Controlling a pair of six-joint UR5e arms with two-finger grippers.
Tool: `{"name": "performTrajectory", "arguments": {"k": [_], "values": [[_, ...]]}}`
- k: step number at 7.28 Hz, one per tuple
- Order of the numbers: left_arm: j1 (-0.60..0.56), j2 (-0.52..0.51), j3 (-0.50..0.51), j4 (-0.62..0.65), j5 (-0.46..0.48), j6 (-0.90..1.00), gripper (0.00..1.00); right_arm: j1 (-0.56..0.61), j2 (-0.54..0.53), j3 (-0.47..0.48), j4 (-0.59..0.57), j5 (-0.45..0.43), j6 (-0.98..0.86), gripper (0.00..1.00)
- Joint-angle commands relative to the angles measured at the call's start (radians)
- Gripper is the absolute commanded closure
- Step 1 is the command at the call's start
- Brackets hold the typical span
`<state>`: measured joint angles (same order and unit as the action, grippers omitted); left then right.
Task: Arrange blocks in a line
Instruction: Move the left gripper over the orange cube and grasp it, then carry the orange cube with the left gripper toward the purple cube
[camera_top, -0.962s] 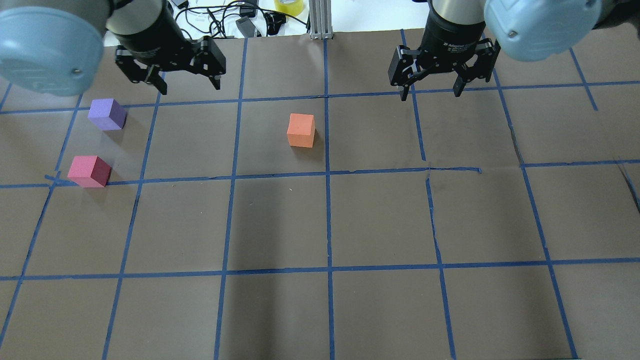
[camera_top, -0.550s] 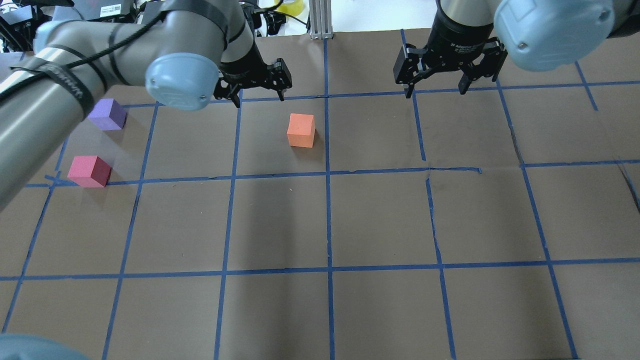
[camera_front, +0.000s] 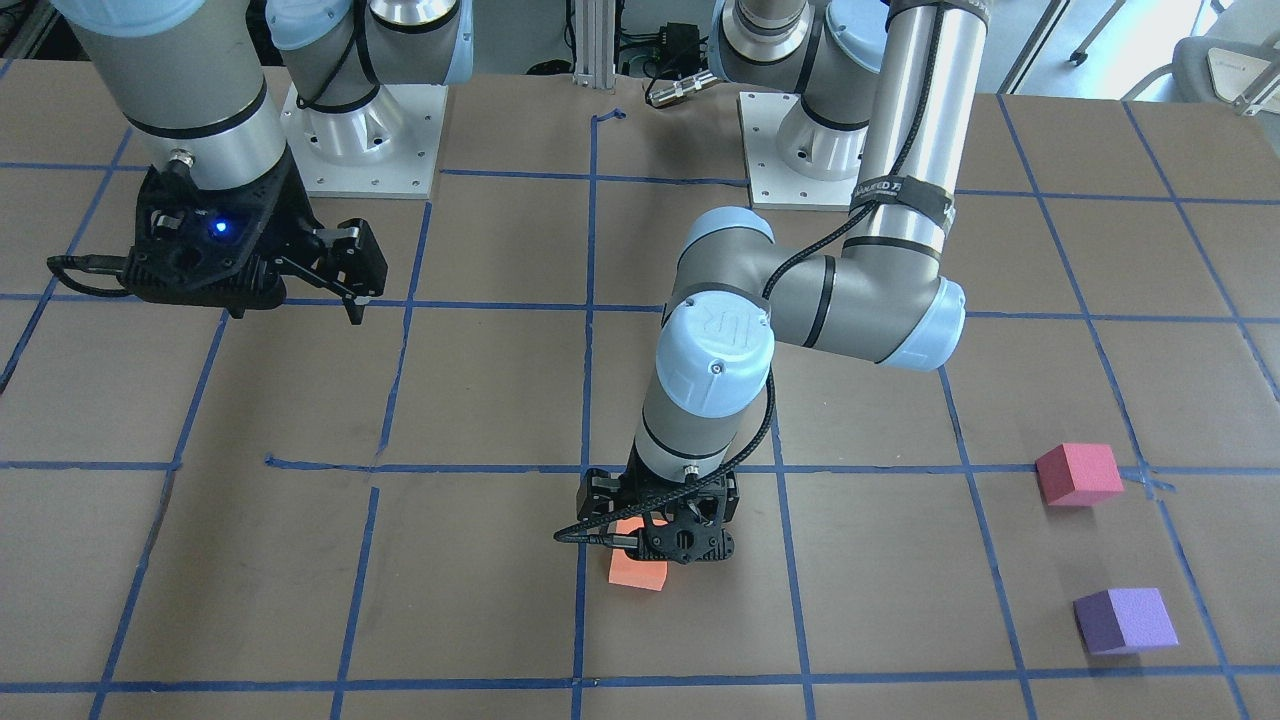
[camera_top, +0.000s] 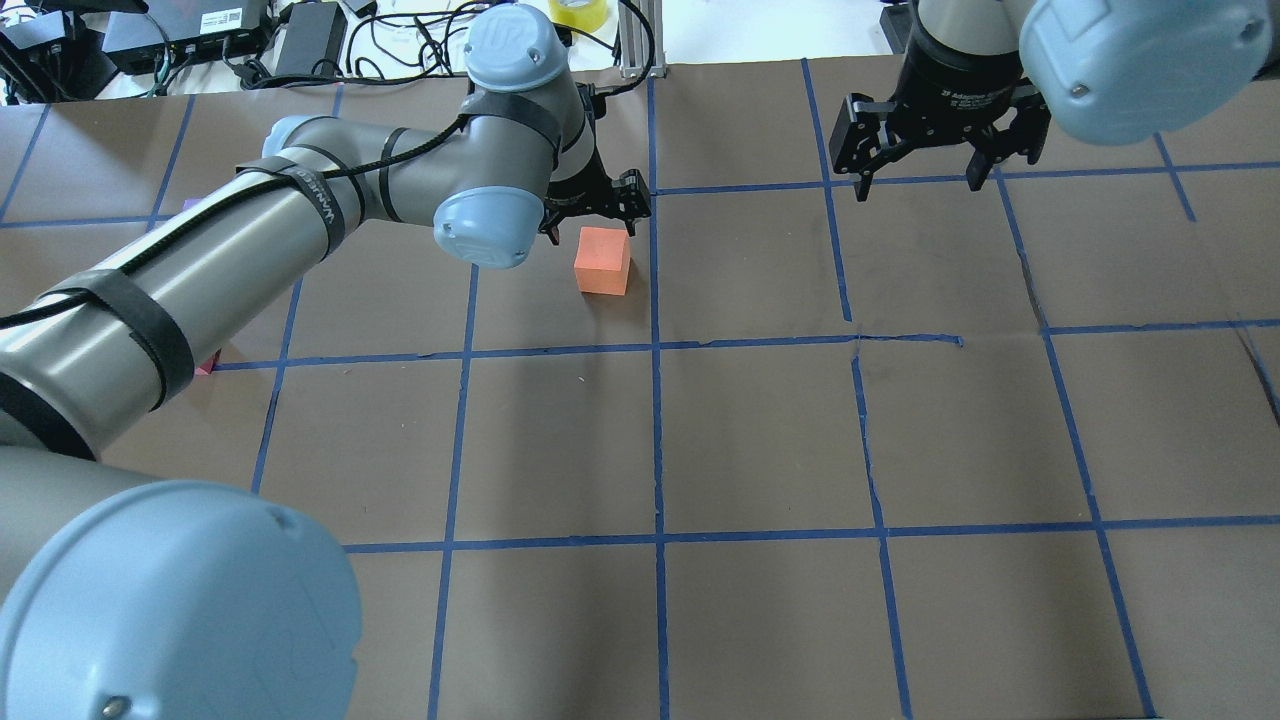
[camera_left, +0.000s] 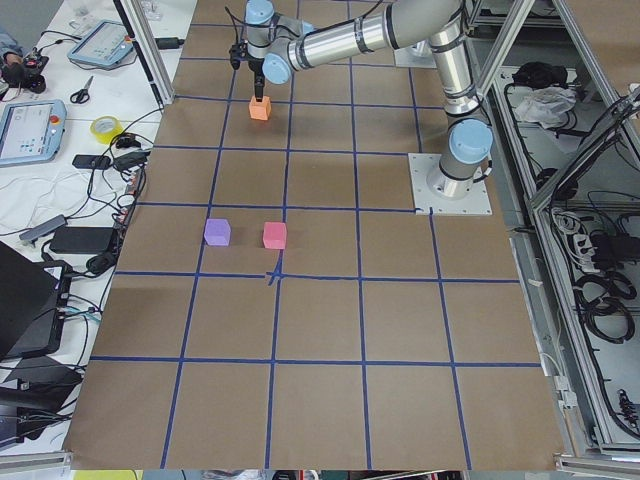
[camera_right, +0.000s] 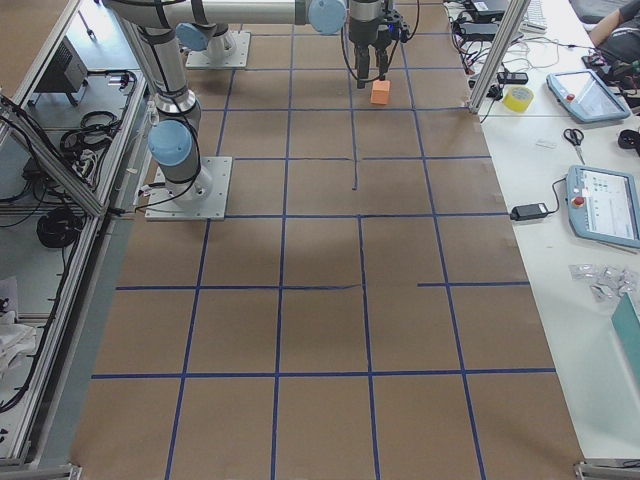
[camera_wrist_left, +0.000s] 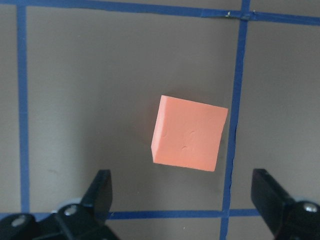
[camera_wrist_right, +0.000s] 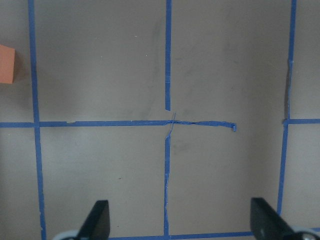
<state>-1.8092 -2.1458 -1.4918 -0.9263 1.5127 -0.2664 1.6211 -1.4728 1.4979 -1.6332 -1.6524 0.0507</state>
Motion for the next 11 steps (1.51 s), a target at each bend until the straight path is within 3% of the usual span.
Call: {"name": "performTrajectory", "arguments": {"k": [1, 4, 5, 6, 7, 8, 9, 11], "values": [[-0.004, -0.048, 0.001, 0.088, 0.014, 0.018, 0.00, -0.009, -0.064, 0.039, 0.065, -0.003, -0.011, 0.00], [-0.004, -0.094, -0.001, 0.124, 0.029, 0.016, 0.02, -0.009, -0.109, 0.081, 0.075, 0.003, -0.014, 0.00], [-0.004, -0.098, 0.001, 0.148, 0.029, 0.009, 0.41, -0.013, -0.107, 0.081, 0.063, 0.003, -0.067, 0.00], [-0.004, -0.095, 0.001, 0.149, 0.053, 0.012, 0.59, -0.039, -0.107, 0.079, 0.024, 0.005, -0.124, 0.00], [-0.004, -0.076, -0.002, 0.138, 0.137, 0.035, 0.75, -0.064, -0.109, 0.081, 0.019, 0.005, -0.123, 0.00], [0.011, -0.056, 0.010, 0.135, 0.142, 0.035, 0.86, -0.061, -0.115, 0.081, 0.030, 0.008, -0.115, 0.00], [0.086, -0.011, 0.031, 0.066, 0.139, 0.035, 0.86, -0.061, -0.119, 0.085, 0.035, 0.031, -0.111, 0.00], [0.316, 0.093, 0.077, -0.139, 0.010, 0.079, 0.86, -0.058, -0.127, 0.085, 0.035, 0.057, -0.111, 0.00]]}}
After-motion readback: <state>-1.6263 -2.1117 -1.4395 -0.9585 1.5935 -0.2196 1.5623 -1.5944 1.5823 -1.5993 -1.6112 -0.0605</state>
